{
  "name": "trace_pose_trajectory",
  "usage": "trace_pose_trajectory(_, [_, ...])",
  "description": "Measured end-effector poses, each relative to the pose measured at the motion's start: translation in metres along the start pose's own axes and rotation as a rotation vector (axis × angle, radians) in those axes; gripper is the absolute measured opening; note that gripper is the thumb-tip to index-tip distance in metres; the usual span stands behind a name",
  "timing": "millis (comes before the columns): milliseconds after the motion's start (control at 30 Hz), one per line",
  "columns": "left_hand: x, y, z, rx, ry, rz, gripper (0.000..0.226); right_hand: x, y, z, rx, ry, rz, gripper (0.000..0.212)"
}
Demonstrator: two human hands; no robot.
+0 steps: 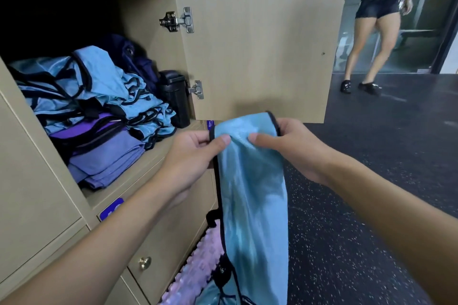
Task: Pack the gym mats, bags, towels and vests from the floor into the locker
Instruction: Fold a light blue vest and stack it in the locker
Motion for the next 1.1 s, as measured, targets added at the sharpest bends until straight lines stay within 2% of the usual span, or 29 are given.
trace_pose_trajectory(67, [0.002,-0.003,-0.002,0.032,0.024,-0.021,0.015,0.002,-0.001,0.003,0.04,-0.02,-0.048,0.016])
trace_pose_trajectory(133, [-0.005,-0.001,-0.006,0.018,0.005,0.014,0.018,0.003,-0.007,0.006,0.152,-0.033,-0.038,0.025])
trace_pose_trajectory(233, [-0.014,-0.002,-0.007,0.014,-0.016,0.154,0.049,0.004,-0.012,0.006,0.22,-0.019,-0.035,0.051])
trace_pose_trajectory(300, [-0.006,-0.008,-0.003,0.074,0.035,0.147,0.056,0.003,-0.012,0.004,0.187,-0.025,-0.029,0.071])
trace_pose_trajectory(400, [0.01,-0.014,0.001,0.115,0.097,0.082,0.051,0.001,0.001,-0.001,-0.004,-0.026,-0.056,0.096])
trace_pose_trajectory(467, [0.014,-0.015,0.0,0.11,0.127,0.058,0.044,-0.001,0.011,-0.005,-0.09,-0.049,-0.089,0.094])
trace_pose_trajectory(567, [0.012,-0.011,-0.004,0.079,0.134,0.05,0.037,-0.007,0.022,-0.011,-0.121,-0.11,-0.034,0.077])
trace_pose_trajectory(633, [0.012,-0.008,-0.005,0.061,0.134,0.052,0.035,-0.008,0.028,-0.011,-0.134,-0.125,-0.016,0.079])
trace_pose_trajectory(800, [0.012,-0.007,-0.006,0.059,0.171,0.025,0.034,-0.001,0.032,-0.003,-0.002,-0.13,-0.145,0.078])
trace_pose_trajectory(1000, [-0.007,0.001,-0.015,0.052,0.232,0.046,0.066,-0.002,0.032,0.0,0.06,-0.177,-0.259,0.074])
trace_pose_trajectory(1100, [-0.018,-0.001,-0.015,0.07,0.206,0.057,0.076,-0.006,0.028,0.0,0.103,-0.2,-0.273,0.073])
Point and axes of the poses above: each hand's wrist, its own z-axis towards the middle knuckle, its own y-axis out of the palm, x = y × z, the point moved 6 cm from there along z, towards the middle knuckle, and after that the axes turned 4 degrees about -z, right-handed, at the moved point
